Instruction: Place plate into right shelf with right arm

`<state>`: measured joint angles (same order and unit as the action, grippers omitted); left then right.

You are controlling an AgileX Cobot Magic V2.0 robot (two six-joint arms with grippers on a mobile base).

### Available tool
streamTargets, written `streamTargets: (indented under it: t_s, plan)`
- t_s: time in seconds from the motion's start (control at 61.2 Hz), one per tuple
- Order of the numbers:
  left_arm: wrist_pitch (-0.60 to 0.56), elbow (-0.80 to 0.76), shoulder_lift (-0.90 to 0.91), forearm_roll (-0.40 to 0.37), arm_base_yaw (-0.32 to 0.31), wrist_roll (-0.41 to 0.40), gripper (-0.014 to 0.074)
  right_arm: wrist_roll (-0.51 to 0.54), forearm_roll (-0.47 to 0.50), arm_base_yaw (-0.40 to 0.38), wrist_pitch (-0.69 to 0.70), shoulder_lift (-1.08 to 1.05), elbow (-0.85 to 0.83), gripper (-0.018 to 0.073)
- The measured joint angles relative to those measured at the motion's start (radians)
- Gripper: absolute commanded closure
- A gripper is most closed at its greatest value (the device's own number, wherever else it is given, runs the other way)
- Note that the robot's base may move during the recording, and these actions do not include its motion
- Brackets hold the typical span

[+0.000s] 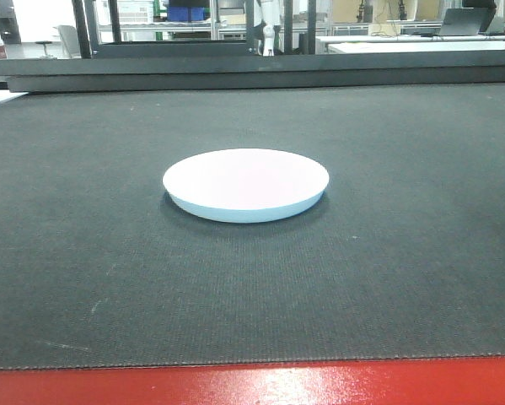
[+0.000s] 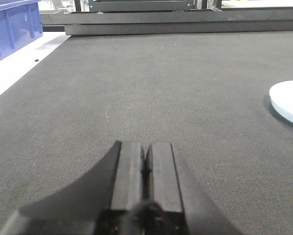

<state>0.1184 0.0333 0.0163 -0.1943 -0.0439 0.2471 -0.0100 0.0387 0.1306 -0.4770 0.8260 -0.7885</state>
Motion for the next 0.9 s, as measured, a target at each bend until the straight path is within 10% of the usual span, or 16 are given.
streamTargets:
  t_s: [0.507,0.899]
  plan:
    - [0.000,0.000,0.000,0.000,0.000,0.000,0.0643,-0.181,-0.108,0.281,-0.319,0.796,-0.683,0.0018]
    - [0.000,0.000,0.000,0.000,0.000,0.000,0.0643,-0.185,-0.110,0.322,-0.275,1.070,-0.765,0.0018]
